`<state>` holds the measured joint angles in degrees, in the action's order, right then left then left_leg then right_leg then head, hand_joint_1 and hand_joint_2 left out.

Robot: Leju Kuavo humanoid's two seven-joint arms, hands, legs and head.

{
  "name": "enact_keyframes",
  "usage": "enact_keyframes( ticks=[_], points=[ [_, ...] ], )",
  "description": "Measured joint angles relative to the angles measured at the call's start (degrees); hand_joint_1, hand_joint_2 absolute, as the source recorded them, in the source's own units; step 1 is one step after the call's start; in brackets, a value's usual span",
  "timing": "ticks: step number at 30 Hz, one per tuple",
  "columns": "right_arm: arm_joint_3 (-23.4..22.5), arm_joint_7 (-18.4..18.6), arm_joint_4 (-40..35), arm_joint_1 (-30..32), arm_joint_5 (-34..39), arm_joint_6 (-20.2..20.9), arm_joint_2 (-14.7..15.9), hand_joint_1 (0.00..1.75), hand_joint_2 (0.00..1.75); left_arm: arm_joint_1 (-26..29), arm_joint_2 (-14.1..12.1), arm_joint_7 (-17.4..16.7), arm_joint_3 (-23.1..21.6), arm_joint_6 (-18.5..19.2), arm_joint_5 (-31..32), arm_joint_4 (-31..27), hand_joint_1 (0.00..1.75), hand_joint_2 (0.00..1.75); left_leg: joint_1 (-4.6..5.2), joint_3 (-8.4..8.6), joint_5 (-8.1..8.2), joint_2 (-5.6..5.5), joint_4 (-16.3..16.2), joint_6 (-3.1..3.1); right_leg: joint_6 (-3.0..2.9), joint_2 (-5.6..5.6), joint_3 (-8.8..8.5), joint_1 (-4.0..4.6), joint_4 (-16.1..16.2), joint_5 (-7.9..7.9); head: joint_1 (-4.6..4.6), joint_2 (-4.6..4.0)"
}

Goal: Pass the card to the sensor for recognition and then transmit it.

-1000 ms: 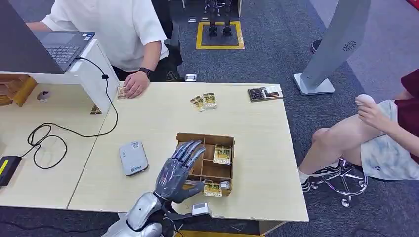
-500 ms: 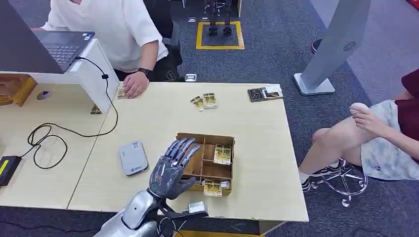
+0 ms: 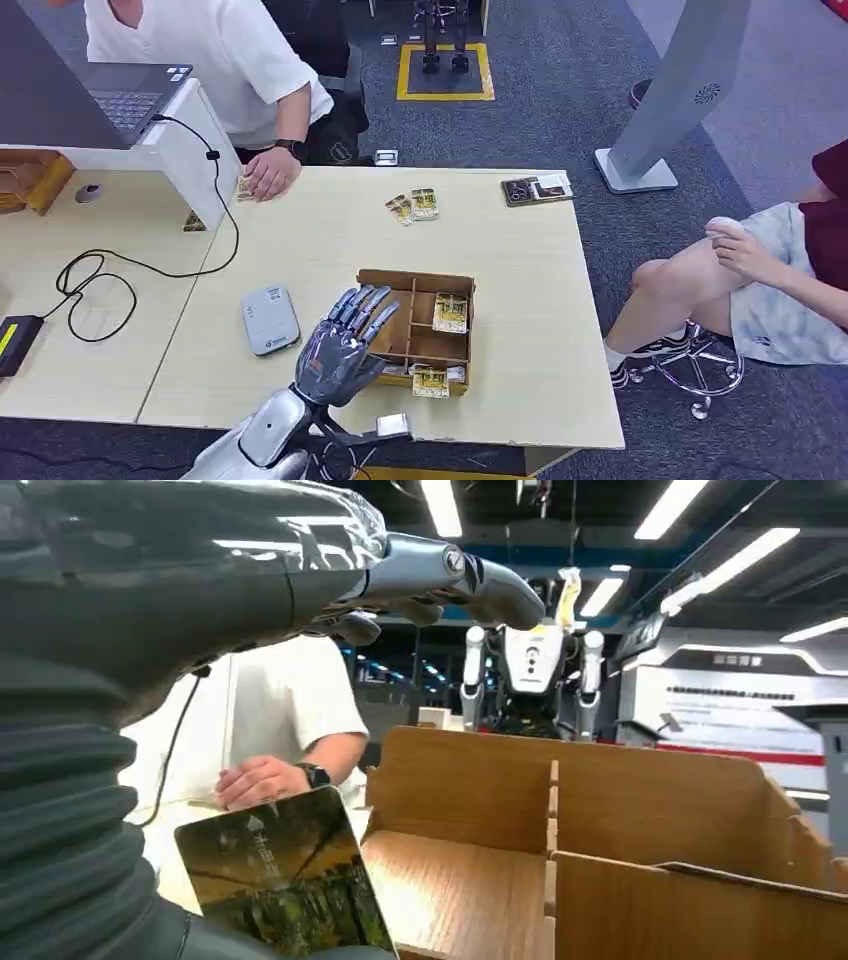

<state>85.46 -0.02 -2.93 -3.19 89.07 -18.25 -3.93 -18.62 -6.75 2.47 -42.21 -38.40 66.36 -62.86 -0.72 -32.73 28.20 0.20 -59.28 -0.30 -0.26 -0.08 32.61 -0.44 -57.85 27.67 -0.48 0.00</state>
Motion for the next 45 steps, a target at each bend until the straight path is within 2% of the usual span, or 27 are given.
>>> enact_keyframes(
  ticks=[9, 23, 31, 45],
  points=[
    [0.0, 0.0, -0.1, 0.1, 0.0, 0.0, 0.0, 0.00, 1.75, -0.1, -0.6, 0.7, 0.0, 0.0, -1.2, 0.2, 0.00, 1.75, 0.00, 0.03, 0.00, 0.00, 0.0, 0.00, 0.00, 0.00, -0.03, 0.00, 0.0, 0.00, 0.00, 0.00],
    [0.0, 0.1, -0.1, 0.2, 0.0, 0.0, 0.0, 0.00, 1.75, -0.3, -1.3, -2.9, 1.3, 0.2, 2.6, 0.8, 0.00, 1.75, 0.00, 0.09, -0.01, 0.00, 0.0, 0.00, 0.00, -0.01, -0.10, 0.00, 0.0, 0.00, 0.00, 0.00],
    [0.0, 0.1, -0.1, 0.2, 0.0, 0.1, 0.0, 0.00, 1.75, -0.5, -1.4, -4.8, 1.7, 2.0, 4.8, 1.5, 0.00, 1.75, 0.00, 0.11, -0.01, 0.01, 0.0, 0.00, -0.01, -0.01, -0.13, 0.00, 0.0, -0.01, 0.00, 0.00],
    [0.0, 0.1, -0.1, 0.2, 0.0, 0.2, 0.0, 0.00, 1.75, -0.7, -1.9, -4.9, 1.7, 3.0, 5.1, 2.1, 0.02, 1.75, -0.01, 0.17, -0.02, 0.01, 0.0, -0.02, -0.01, -0.01, -0.19, 0.00, 0.0, -0.03, 0.00, 0.00]
  ],
)
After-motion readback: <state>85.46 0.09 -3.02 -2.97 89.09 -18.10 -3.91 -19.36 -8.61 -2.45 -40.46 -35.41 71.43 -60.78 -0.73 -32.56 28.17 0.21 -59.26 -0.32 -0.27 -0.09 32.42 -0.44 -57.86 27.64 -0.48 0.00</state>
